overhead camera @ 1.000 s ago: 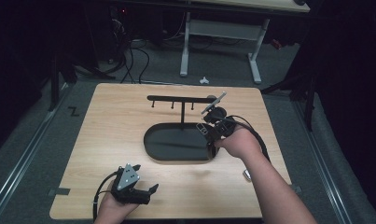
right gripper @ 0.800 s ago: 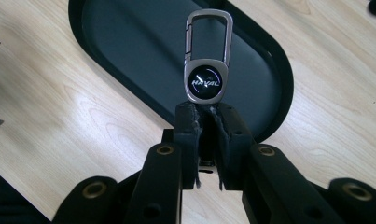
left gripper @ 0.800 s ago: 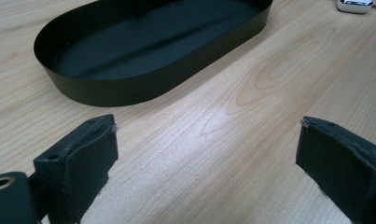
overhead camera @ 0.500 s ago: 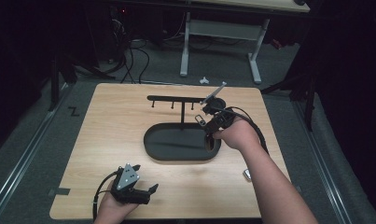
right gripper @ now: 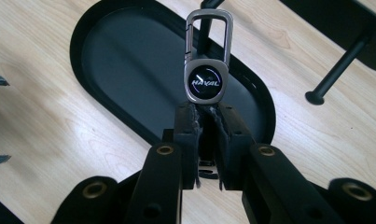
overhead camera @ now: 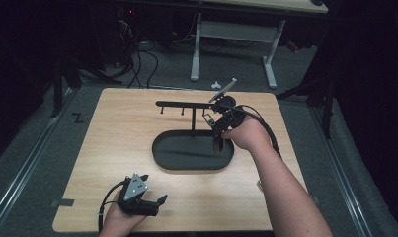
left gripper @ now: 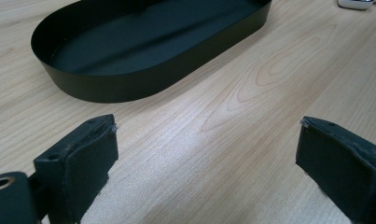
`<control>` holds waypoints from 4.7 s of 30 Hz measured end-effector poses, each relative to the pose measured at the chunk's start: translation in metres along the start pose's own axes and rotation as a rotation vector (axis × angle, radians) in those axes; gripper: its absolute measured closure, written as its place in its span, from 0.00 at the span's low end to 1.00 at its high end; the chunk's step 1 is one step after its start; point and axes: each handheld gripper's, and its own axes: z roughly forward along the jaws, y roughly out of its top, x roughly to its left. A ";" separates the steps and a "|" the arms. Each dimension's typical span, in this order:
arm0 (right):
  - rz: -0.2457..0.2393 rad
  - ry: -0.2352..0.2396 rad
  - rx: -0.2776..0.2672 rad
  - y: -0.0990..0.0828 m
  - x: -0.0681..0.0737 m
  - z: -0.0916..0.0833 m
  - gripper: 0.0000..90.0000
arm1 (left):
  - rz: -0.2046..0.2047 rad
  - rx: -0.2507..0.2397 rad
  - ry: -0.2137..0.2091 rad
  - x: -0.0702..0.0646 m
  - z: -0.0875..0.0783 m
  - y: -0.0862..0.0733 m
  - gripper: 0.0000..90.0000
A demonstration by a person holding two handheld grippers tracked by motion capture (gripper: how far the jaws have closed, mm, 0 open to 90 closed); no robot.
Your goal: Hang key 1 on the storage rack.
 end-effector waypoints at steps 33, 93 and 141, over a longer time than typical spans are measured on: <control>0.040 -0.044 -0.004 0.021 -0.001 0.033 0.90 | 0.009 0.005 -0.009 -0.001 0.001 0.000 0.07; 0.170 0.000 -0.045 -0.152 -0.015 0.064 0.64 | 0.044 0.046 -0.020 -0.011 0.009 -0.002 0.07; 0.503 -0.056 0.021 -0.210 -0.115 0.089 0.69 | 0.045 0.045 -0.011 -0.008 0.007 -0.002 0.08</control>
